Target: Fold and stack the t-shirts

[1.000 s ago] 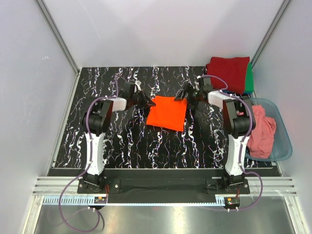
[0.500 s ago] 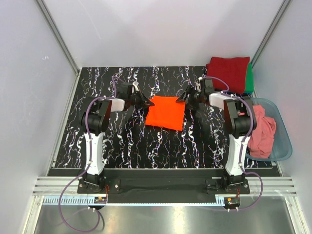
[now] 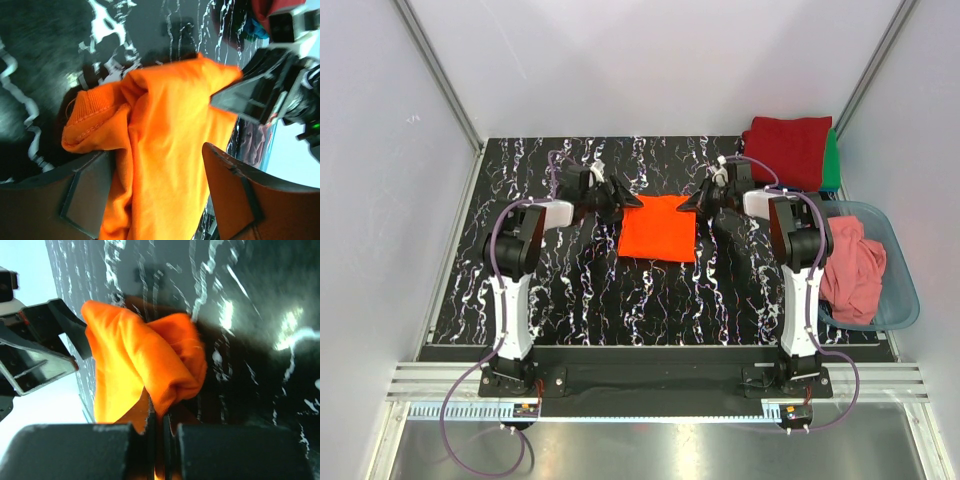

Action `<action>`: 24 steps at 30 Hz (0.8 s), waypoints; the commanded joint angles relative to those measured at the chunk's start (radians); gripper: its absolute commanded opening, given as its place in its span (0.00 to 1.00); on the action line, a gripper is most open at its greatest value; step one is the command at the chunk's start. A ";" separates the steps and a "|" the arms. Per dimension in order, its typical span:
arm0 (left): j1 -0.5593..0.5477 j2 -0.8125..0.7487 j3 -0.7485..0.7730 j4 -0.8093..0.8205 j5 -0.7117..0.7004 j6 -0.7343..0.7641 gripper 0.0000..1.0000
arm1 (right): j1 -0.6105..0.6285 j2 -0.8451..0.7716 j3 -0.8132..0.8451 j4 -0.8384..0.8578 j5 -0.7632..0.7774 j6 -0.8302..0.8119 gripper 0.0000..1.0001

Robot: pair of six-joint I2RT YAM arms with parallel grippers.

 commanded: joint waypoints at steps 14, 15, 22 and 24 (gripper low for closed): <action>0.074 -0.113 -0.093 -0.004 -0.059 0.049 0.77 | -0.069 -0.132 0.389 -0.468 0.337 -0.424 0.00; 0.074 -0.114 -0.093 -0.003 -0.061 0.049 0.77 | -0.072 -0.129 0.429 -0.484 0.384 -0.444 0.00; 0.074 -0.091 -0.081 0.014 -0.035 0.032 0.75 | -0.121 -0.093 0.610 -0.614 0.538 -0.564 0.00; 0.072 -0.088 -0.082 0.025 -0.029 0.026 0.75 | -0.147 -0.084 0.658 -0.616 0.544 -0.570 0.00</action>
